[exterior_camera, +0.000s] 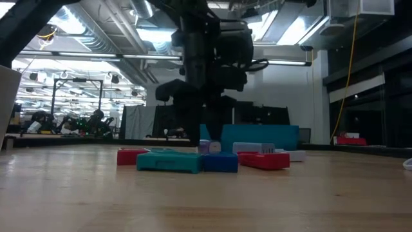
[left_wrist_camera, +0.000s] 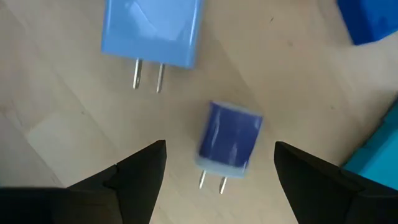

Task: Pick & Place Office items
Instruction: Put the purple charger adapter into the blue bin

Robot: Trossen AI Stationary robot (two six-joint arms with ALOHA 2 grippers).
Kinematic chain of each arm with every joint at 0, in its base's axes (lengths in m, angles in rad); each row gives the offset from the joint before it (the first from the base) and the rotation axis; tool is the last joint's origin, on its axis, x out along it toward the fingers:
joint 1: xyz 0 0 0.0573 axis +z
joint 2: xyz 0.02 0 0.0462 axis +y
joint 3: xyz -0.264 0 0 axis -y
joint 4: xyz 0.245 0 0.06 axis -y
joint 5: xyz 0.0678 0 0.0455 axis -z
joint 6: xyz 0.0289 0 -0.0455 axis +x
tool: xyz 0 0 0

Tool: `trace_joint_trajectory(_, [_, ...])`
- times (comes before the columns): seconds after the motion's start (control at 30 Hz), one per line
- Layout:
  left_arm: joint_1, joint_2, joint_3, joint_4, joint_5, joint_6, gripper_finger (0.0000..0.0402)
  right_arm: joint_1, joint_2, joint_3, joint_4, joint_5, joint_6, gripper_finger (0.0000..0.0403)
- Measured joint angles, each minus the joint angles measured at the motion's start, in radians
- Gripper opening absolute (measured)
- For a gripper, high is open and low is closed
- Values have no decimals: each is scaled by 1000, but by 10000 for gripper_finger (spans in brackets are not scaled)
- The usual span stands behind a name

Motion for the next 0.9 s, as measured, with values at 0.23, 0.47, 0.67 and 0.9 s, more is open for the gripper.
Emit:
trace_joint_trajectory(0.23, [2, 21, -1, 44, 17, -2, 256, 0, 0, 0, 0, 1, 1, 297])
trace_joint_trajectory(0.47, [0, 37, 0, 58, 68, -13, 181, 0, 0, 0, 1, 4, 1, 297])
trace_joint_trajectory(0.67, [3, 63, 4, 48, 89, -71, 128, 0, 0, 0, 3, 4, 1, 297])
trace_joint_trajectory(0.9, [11, 62, 13, 44, 78, -135, 128, 0, 0, 0, 3, 0, 0, 297])
